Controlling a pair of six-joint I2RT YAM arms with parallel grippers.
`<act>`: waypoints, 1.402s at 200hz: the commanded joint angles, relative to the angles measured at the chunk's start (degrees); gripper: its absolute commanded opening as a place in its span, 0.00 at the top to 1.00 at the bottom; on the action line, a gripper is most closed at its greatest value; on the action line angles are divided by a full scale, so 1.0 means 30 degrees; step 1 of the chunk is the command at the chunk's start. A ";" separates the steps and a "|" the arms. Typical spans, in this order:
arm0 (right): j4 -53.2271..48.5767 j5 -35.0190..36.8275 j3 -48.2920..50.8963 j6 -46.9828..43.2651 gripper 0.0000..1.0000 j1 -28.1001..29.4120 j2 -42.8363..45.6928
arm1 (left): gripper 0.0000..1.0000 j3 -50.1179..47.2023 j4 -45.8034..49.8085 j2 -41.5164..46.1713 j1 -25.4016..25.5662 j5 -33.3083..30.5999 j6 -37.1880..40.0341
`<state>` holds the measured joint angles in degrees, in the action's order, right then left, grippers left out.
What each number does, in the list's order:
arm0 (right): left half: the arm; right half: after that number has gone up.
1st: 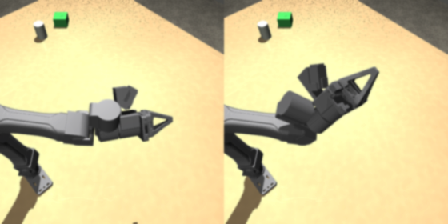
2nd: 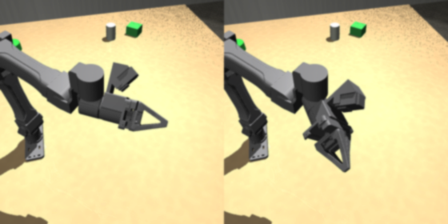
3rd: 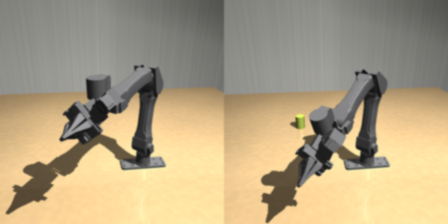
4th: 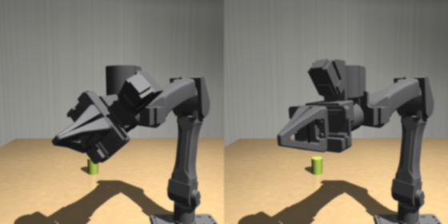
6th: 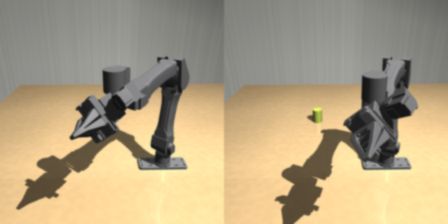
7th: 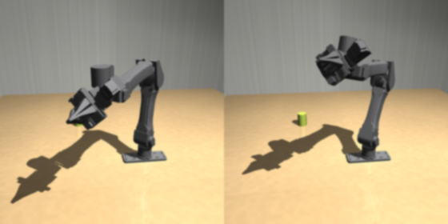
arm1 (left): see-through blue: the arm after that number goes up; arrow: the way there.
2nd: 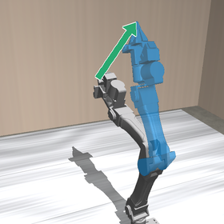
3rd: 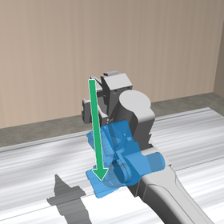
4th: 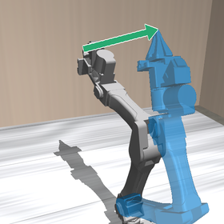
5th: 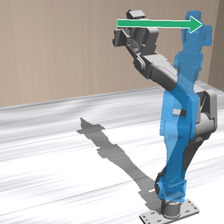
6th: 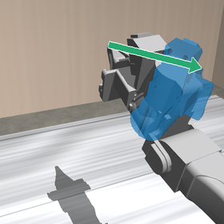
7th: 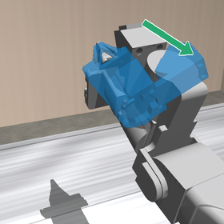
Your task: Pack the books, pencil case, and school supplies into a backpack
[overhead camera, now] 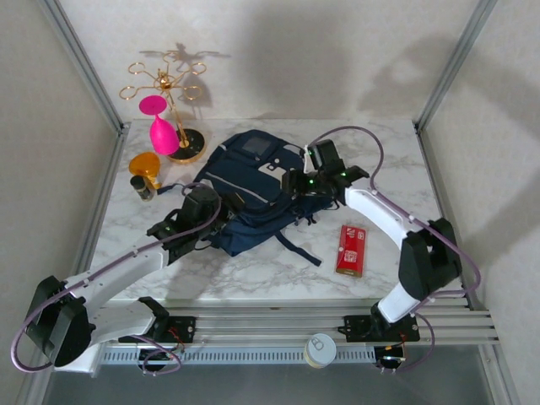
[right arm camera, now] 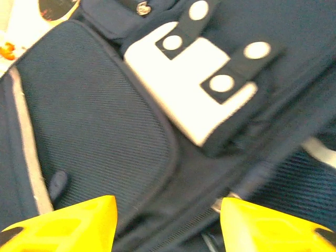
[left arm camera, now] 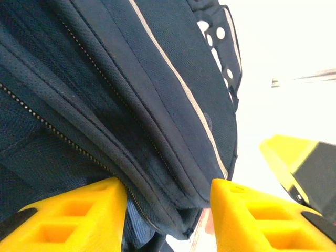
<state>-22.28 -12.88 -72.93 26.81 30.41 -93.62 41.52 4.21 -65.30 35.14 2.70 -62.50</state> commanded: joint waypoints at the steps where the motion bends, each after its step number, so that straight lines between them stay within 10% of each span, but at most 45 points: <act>1: 0.0312 -0.2291 -0.1171 0.1808 0.42 0.0040 -0.1568 | 0.57 0.0202 -0.0253 0.0025 0.0459 -0.0890 0.0106; 57: -0.0075 -0.1425 -0.3233 0.0871 0.40 0.0039 -0.4068 | 0.56 -0.0538 0.0149 -0.0275 0.0418 -0.1471 0.0193; 173: 0.1089 -0.5629 -0.1699 0.0381 1.00 -0.0626 -0.3614 | 0.58 -0.3561 -0.3333 -0.1291 -0.2179 0.0807 0.0925; 235: 0.4205 -0.5031 0.1109 0.4222 1.00 -0.1523 -0.0423 | 0.60 0.0322 -0.6141 -0.6653 -0.3864 0.3239 0.4009; 280: 0.8468 -0.3720 0.2819 0.8472 1.00 -0.0310 0.0217 | 0.45 0.0210 -0.1149 -0.2956 -0.4161 0.2178 0.5820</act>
<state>-5.28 -23.81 -64.45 44.21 25.98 -95.39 41.30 -7.44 -81.91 22.76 11.31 -49.12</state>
